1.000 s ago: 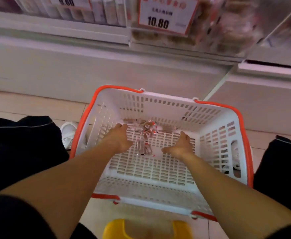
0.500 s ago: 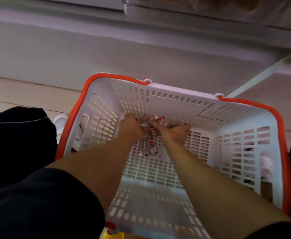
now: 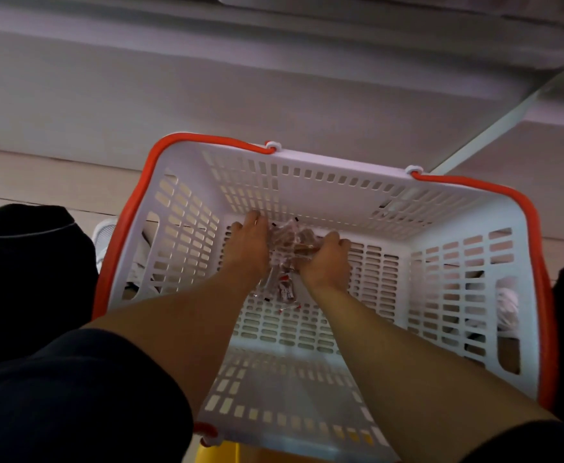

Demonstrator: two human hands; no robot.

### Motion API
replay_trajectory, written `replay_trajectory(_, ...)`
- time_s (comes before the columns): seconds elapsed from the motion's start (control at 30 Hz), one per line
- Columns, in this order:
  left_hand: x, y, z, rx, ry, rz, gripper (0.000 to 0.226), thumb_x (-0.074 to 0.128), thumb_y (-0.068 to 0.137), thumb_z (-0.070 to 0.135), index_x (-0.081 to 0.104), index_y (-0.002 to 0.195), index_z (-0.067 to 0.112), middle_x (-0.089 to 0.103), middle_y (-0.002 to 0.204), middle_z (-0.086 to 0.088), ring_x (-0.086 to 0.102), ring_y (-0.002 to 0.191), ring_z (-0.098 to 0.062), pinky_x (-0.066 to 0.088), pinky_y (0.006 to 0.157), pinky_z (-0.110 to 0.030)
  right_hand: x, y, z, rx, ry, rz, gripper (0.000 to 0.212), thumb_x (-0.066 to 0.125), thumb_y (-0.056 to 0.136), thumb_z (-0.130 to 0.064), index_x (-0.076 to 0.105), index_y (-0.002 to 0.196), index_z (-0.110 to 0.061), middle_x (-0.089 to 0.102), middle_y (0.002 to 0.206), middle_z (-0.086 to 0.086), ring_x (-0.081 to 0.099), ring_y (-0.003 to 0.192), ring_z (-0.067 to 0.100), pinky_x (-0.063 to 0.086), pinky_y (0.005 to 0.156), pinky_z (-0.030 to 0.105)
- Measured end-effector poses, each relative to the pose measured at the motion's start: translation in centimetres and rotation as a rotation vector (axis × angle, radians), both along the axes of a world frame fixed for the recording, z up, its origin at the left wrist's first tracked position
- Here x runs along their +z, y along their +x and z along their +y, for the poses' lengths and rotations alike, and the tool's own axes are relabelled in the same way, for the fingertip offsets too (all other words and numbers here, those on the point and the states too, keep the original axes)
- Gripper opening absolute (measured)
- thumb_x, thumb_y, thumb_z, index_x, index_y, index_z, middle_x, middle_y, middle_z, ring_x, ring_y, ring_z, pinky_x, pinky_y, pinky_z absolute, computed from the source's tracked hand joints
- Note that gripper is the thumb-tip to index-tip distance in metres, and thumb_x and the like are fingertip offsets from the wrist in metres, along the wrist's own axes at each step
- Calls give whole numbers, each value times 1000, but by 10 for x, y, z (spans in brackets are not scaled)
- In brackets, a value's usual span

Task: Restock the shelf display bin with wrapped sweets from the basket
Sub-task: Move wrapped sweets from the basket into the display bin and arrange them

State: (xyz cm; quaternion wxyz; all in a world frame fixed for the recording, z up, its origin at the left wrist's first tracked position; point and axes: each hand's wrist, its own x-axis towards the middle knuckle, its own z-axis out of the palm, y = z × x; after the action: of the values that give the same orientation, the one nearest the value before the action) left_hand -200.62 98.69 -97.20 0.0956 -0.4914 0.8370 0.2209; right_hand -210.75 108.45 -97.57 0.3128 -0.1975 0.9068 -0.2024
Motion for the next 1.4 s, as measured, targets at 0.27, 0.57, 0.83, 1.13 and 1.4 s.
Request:
replay_trajectory(0.27,-5,-3,-10,-148,-4,-125,46,71,86,14,52,127,14,48,129,-9,48,115,-32,45,90,-42,-3,0,6,236,-28,76,72,82,75,-30,40,133,-30,47,127,5,55,109,31,52,85,42)
replay_trajectory(0.57,-12,1,-16,76,349,44,43,68,88,18,34,114,14,60,102,-9,56,79,-17,41,63,-32,-9,-20,9,199,-172,-118,61,85,71,-35,50,117,-16,65,109,3,64,97,24,51,74,34)
replay_trajectory(0.83,-5,20,-4,393,609,169,20,65,89,35,67,79,18,67,54,7,61,49,-8,44,45,-18,-14,-17,-5,66,-161,-213,32,72,88,-28,66,115,-12,67,114,6,64,103,27,53,87,38)
replay_trajectory(1.13,69,16,-7,495,1209,462,22,48,98,31,59,91,13,68,69,-7,66,60,-18,52,51,-25,76,-81,24,-27,-128,-526,22,73,89,-23,72,104,-7,75,94,7,69,85,22,60,83,46)
replay_trajectory(1.4,208,-16,-12,181,1422,520,38,54,86,42,63,106,10,72,96,-10,73,85,-25,62,68,-35,233,-100,22,478,-325,-590,36,78,79,0,67,112,-11,75,90,5,72,80,15,59,65,28)
